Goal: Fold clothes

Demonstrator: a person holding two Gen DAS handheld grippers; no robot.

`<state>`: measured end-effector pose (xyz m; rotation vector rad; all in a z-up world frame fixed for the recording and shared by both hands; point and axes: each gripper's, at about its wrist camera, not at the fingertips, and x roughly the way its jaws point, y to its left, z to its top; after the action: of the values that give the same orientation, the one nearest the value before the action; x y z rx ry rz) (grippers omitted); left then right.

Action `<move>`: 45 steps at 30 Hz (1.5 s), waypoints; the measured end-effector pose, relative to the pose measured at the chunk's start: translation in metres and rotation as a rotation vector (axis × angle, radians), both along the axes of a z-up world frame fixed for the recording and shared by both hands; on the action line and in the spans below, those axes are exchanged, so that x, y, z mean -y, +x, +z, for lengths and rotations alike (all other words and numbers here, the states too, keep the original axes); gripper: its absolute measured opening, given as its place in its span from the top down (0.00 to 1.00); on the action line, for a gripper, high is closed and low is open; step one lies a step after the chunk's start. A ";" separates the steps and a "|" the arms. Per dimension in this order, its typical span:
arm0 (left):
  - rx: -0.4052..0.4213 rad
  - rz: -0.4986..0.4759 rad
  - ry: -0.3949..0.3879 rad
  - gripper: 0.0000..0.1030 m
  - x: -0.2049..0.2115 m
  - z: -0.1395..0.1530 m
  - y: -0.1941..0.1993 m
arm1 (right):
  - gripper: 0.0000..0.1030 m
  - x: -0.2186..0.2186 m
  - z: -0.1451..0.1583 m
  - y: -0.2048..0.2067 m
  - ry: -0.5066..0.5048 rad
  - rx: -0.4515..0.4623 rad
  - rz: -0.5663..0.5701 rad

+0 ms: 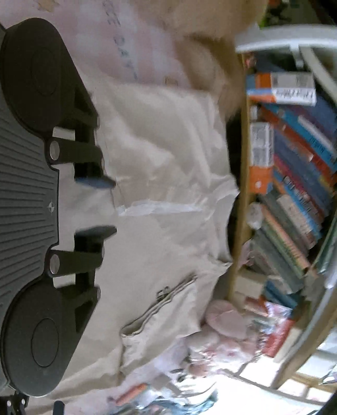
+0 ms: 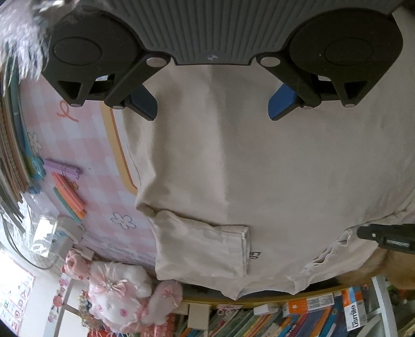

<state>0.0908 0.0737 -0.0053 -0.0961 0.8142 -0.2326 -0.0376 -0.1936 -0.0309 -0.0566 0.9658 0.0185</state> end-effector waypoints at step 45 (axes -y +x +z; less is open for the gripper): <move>0.042 -0.250 0.245 0.19 0.058 0.007 -0.126 | 0.10 -0.010 0.032 -0.102 -0.026 0.152 -0.156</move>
<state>-0.0349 0.0155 0.0019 0.2412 0.8070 -0.3676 -0.1392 -0.1835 0.0013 -0.0068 0.8167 -0.1403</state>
